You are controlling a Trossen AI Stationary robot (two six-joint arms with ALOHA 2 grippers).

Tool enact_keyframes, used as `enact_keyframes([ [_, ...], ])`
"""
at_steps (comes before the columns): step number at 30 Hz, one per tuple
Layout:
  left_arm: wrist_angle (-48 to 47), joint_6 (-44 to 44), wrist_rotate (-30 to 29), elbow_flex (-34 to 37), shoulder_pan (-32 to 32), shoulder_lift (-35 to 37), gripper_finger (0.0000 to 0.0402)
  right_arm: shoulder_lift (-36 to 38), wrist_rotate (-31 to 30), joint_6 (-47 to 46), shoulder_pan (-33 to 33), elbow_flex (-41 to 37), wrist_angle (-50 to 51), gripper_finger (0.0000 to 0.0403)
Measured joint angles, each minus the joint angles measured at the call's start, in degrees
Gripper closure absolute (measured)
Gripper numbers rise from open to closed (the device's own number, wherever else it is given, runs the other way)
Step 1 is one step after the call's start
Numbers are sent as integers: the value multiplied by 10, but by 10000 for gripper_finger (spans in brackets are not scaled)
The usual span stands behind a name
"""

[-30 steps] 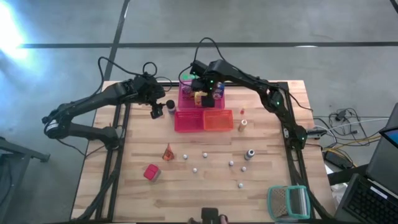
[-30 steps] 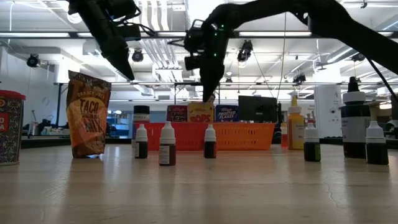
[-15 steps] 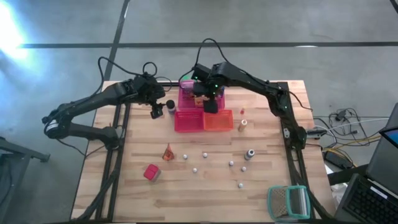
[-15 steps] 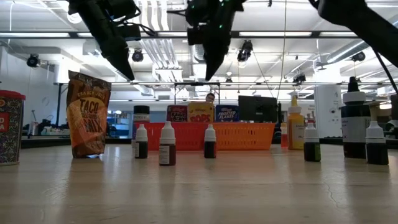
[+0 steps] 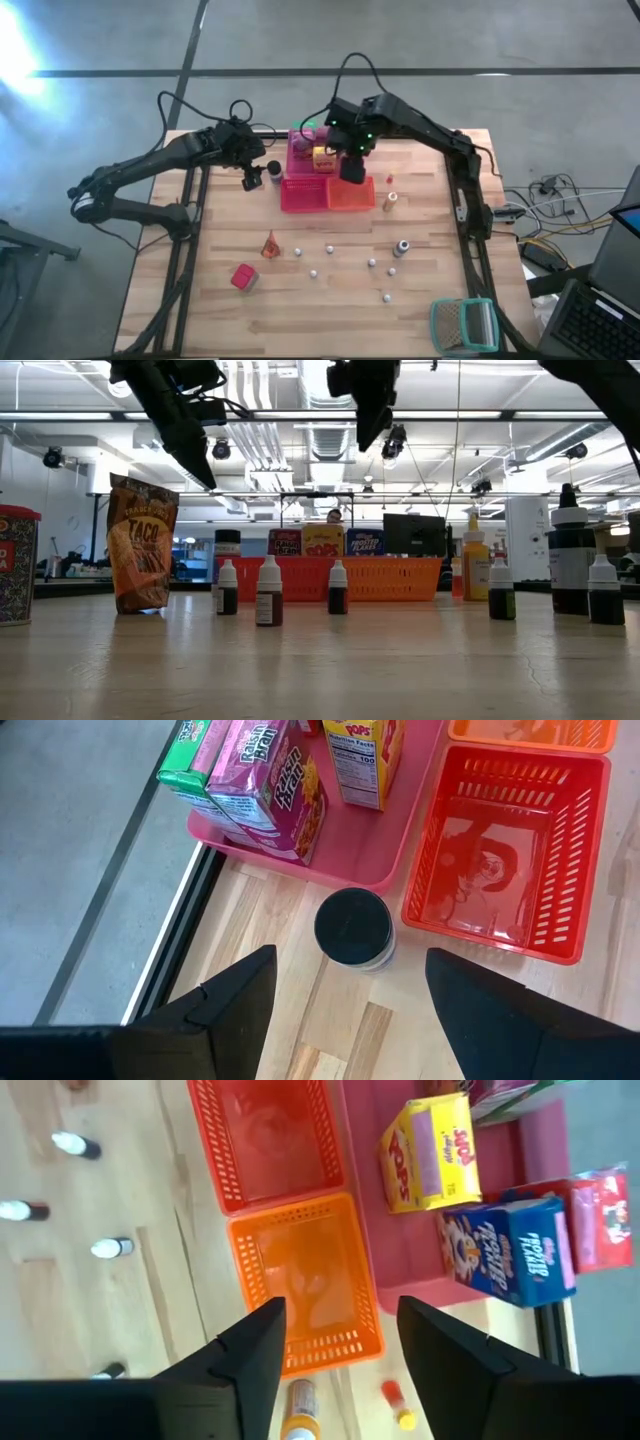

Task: Pick & Place Kitchen Items
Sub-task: Put the large yellow food coloring bottle into the orange bin

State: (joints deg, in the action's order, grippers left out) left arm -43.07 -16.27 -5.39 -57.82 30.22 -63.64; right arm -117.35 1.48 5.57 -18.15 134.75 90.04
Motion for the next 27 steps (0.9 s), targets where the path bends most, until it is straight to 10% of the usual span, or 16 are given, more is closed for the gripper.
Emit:
enact_keyframes([
  [11, 0, 0, 0, 0, 0, 0, 140, 66, -4, -86, 0, -48, -2, 265],
  [27, 0, 0, 0, 0, 0, 0, 140, 284, -42, -193, 0, -464, -117, 316],
])
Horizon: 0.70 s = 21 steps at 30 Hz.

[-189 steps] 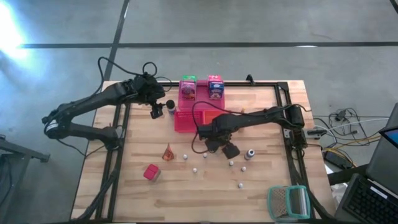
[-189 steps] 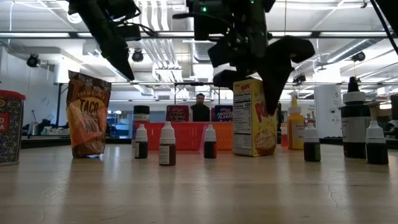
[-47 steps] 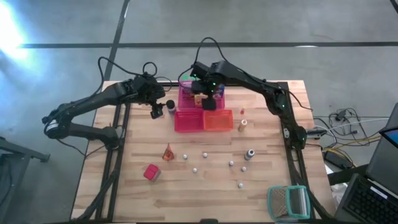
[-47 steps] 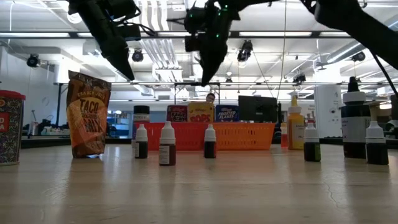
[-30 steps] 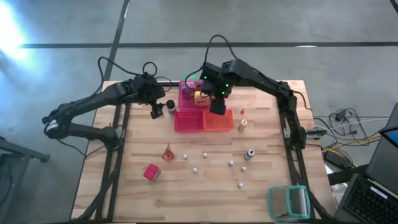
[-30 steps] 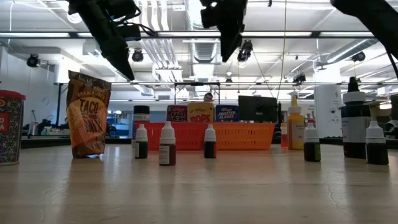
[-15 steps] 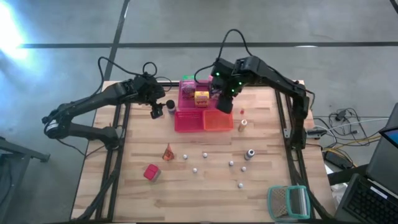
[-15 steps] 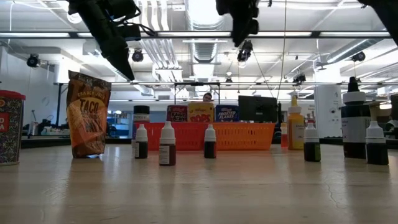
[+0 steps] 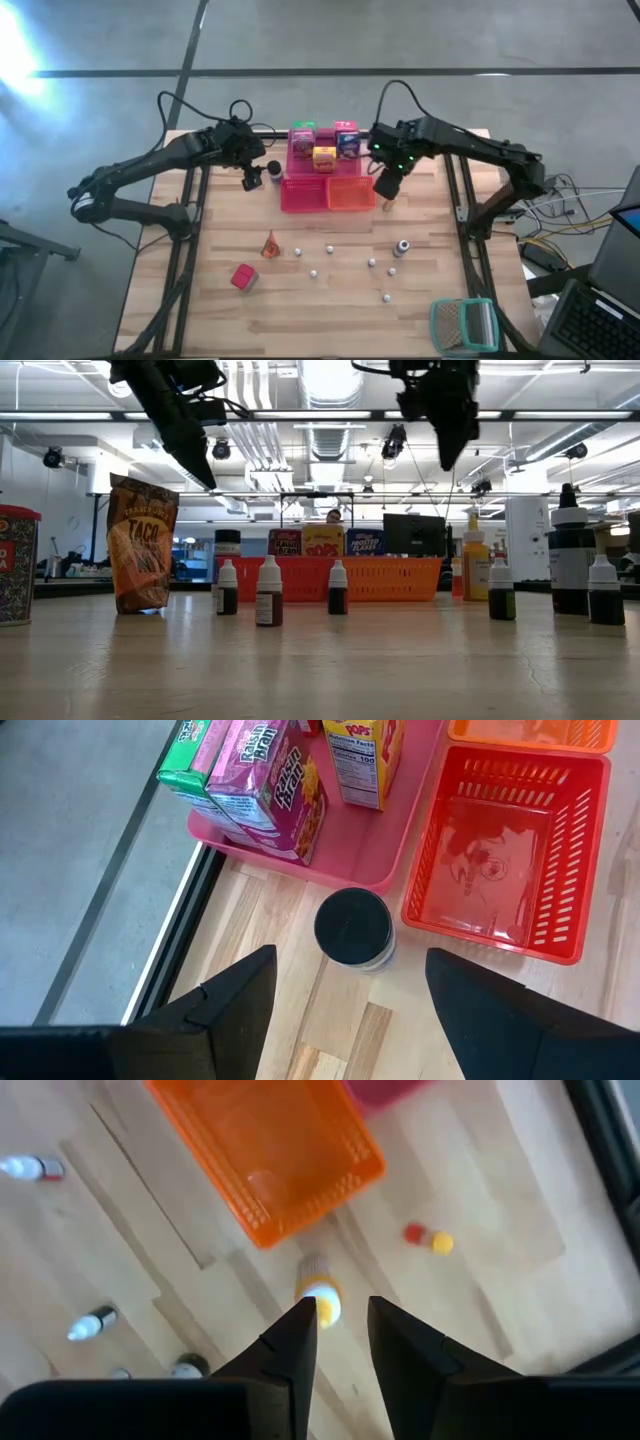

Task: Pick & Place Kitchen Items
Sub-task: Put the large yellow food coloring bottle into the orange bin

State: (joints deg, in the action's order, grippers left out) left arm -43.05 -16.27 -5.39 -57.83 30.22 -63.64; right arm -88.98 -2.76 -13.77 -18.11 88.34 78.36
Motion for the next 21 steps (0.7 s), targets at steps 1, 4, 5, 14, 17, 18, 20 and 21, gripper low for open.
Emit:
enact_keyframes([
  [1, 0, 0, 0, 0, 0, 0, 140, 12, 0, -7, 0, -16, -6, 317],
  [4, 0, 0, 0, 0, 0, 0, 140, 45, 3, -30, 0, -58, -39, 322],
  [5, 0, 0, 0, 0, 0, 0, 140, 54, 6, -35, 0, -70, -44, 323],
  [14, 0, 0, 0, 0, 0, 0, 140, 81, 31, -53, 0, -150, -71, 309],
  [17, 0, 0, 0, 0, 0, 0, 140, 73, 47, -53, 0, -159, -77, 296],
  [18, 0, 0, 0, 0, 0, 0, 140, 71, 50, -53, 0, -162, -81, 292],
  [20, 0, 0, 0, 0, 0, 0, 140, 70, 54, -53, 0, -164, -87, 284],
  [21, 0, 0, 0, 0, 0, 0, 140, 70, 54, -53, 0, -165, -89, 280],
])
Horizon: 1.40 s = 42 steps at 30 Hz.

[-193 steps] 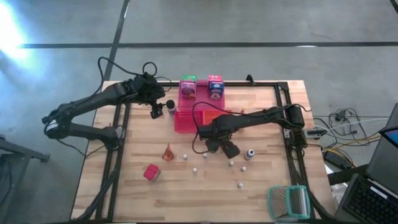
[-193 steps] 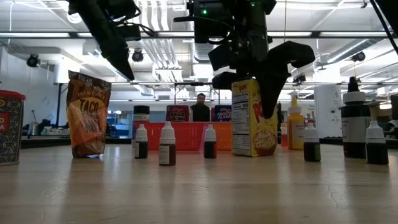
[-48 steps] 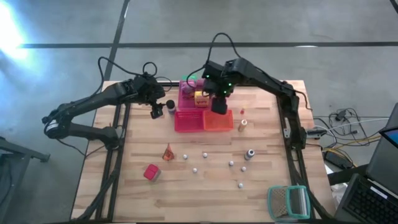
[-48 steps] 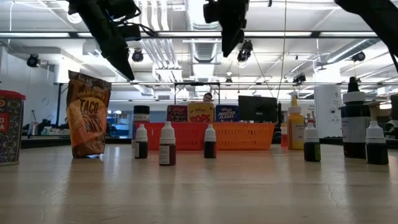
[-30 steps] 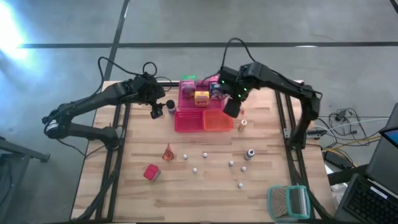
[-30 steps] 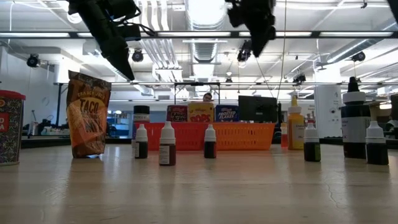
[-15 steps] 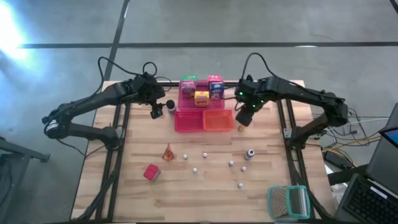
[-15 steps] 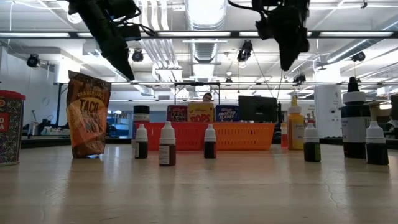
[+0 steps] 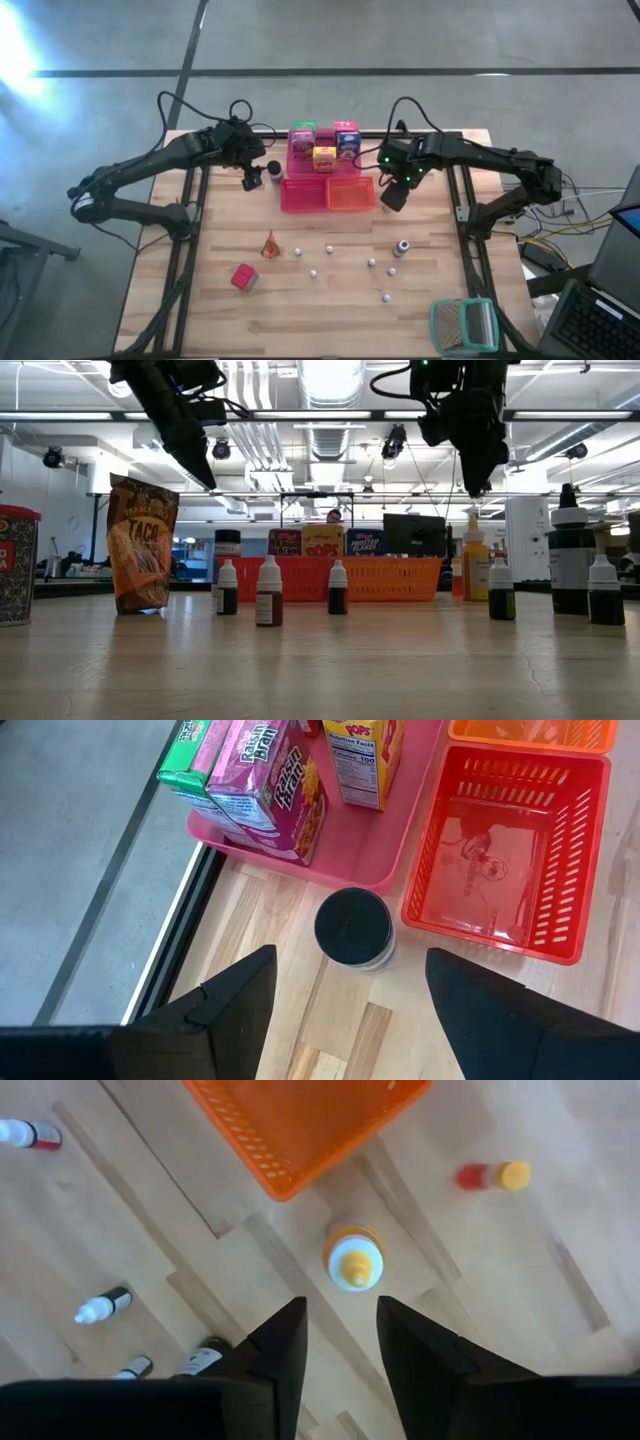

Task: Pick & Place Kitchen Items
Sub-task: Put the large yellow food coloring bottle into the orange bin

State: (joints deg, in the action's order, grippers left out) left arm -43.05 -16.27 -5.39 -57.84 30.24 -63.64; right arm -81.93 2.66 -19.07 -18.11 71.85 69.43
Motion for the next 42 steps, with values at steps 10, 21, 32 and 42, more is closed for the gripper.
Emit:
enact_keyframes([
  [10, 0, 0, 0, 0, 0, 0, 140, 0, 0, -15, 0, -14, -27, 258],
  [21, 0, 0, 0, 0, 0, 0, 140, 0, 0, -15, 0, -55, -67, 277],
  [32, 0, 0, 0, 0, 0, 0, 140, 0, 2, -10, 0, -112, -115, 279],
  [42, 0, 0, 0, 0, 0, 0, 140, 2, 2, -9, 0, -127, -137, 272],
])
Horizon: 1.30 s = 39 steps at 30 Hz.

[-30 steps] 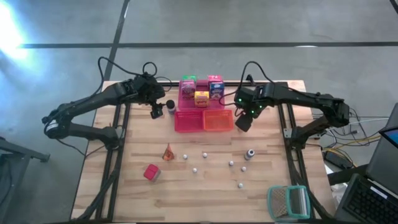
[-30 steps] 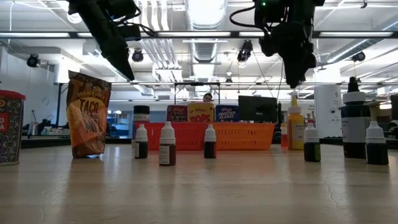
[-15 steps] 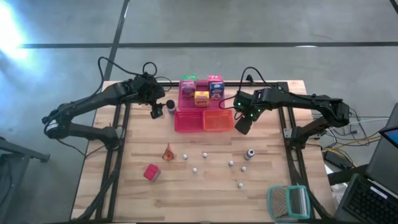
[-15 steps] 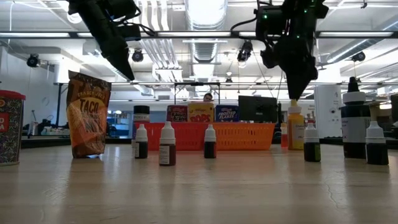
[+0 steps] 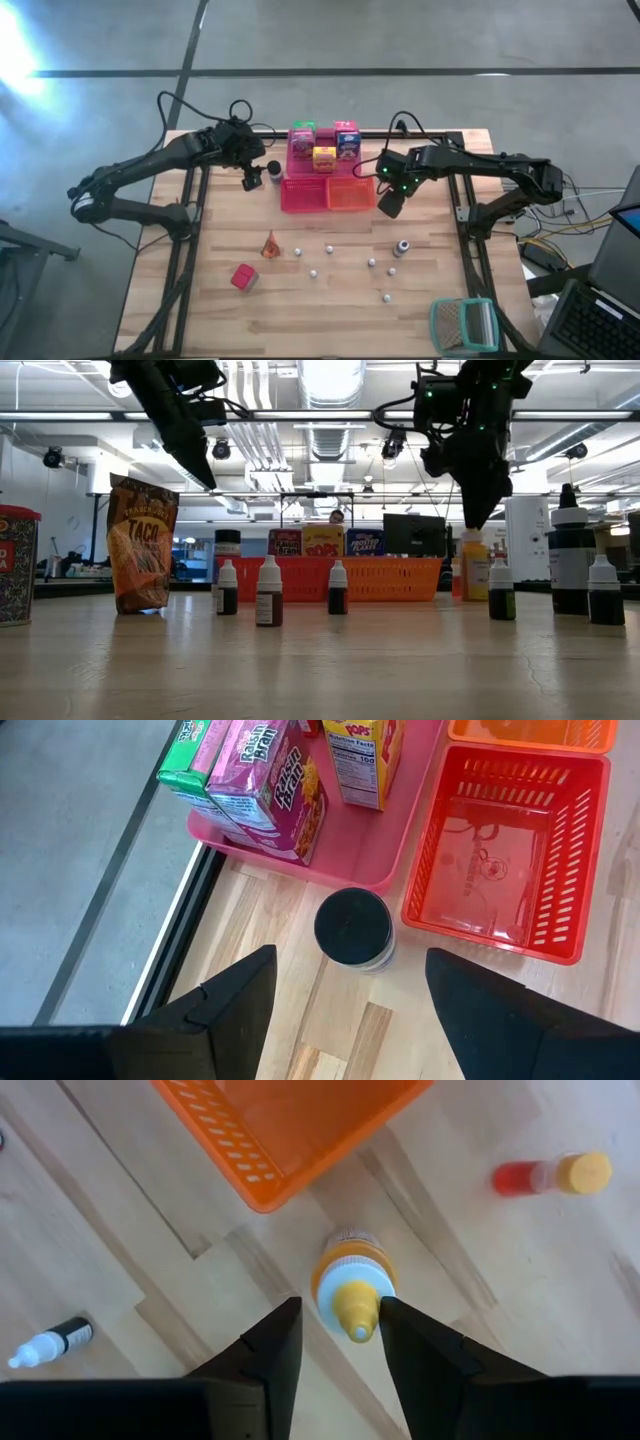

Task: Pick & Place Kitchen Items
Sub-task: Put the large yellow food coloring bottle into the orange bin

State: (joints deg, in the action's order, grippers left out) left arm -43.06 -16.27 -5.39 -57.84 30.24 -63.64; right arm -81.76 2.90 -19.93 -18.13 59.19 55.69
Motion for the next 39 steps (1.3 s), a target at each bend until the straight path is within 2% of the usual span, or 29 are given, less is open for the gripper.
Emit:
enact_keyframes([
  [17, 0, 0, 0, 0, 0, 0, 140, -2, 0, 0, 0, 6, -15, 361],
  [32, 0, 0, 0, 0, 0, 0, 140, -2, 4, -2, 0, 9, -9, 353],
  [39, 0, 0, 0, 0, 0, 0, 140, -2, 6, -9, 0, 9, -9, 317],
])
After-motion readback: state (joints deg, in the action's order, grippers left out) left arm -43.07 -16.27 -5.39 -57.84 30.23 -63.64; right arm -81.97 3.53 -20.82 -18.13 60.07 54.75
